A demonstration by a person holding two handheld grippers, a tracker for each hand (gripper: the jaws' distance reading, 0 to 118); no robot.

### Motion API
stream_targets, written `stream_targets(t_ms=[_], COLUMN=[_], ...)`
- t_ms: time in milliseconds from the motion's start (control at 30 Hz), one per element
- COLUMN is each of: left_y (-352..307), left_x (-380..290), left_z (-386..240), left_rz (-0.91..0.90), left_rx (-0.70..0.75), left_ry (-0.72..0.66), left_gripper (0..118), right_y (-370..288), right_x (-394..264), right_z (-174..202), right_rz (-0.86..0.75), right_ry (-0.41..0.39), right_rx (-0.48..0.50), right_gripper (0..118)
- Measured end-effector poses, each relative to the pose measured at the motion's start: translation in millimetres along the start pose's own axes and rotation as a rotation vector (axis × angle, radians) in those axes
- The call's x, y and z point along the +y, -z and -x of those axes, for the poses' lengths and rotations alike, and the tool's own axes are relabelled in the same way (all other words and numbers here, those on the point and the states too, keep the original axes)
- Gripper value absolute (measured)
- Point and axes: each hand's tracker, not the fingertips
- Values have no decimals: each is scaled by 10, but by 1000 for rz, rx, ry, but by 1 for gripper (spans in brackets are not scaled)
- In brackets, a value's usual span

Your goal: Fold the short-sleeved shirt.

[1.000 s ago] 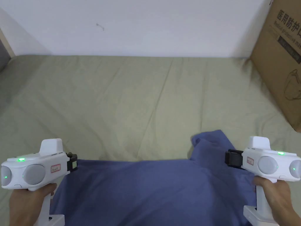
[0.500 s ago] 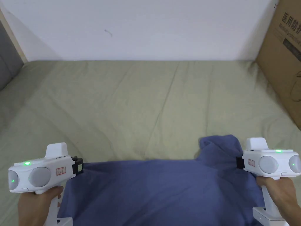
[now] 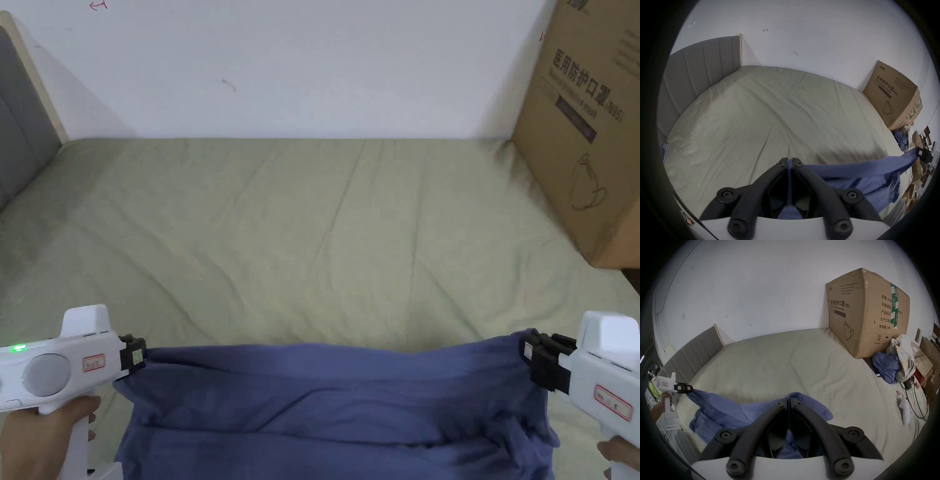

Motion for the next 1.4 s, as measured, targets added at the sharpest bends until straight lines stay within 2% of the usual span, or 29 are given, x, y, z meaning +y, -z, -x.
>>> stream_targets(t_ms=[300,467,533,667,800,833,900,933,967,1000,1033,1067,1100,1233,1400], left_y=[-365,-204,-138,-59,-19,-18,-43,-85,-123,-175,-255,-365,-484,-924,-1289], left_x=[-782,-1236,-1373,-1549,-1595,-1579,-1539,-1517,-1482,-1429,-1357,-1279,-1176,-748,-384], left_z=[85,194,203,187,165,162,146,114,87,58,32,-14,-60,-302,-653], left_rz=[57,137,162,185,197,198,197,194,192,186,160,108,55,-168,-411], left_rx=[0,29,43,62,73,74,75,80,87,96,88,61,42,10,16], left_ry=[26,42,62,110,112,109,100,101,101,97,83,71,63,62,123], left_gripper=[1,1,1,1,2,5,25,51,73,87,96,96,96,96,96], right_y=[-418,-289,-183,43,102,84,1,-42,-101,-194,-262,-324,-390,-638,-820], right_x=[-767,-1236,-1406,-1640,-1731,-1719,-1664,-1612,-1540,-1454,-1354,-1234,-1093,-547,-32], right_z=[-202,-265,-271,-297,-264,-253,-176,-141,-99,-25,20,65,121,408,761], right_rz=[48,136,189,288,296,292,274,265,249,214,174,132,85,-123,-331], right_ry=[69,93,70,103,125,129,130,116,97,85,77,63,47,-36,-98], right_rx=[-6,-48,-93,-163,-186,-189,-190,-202,-210,-218,-218,-208,-197,-185,-156], right_gripper=[1,1,1,1,1,2,6,17,33,51,73,84,88,88,88])
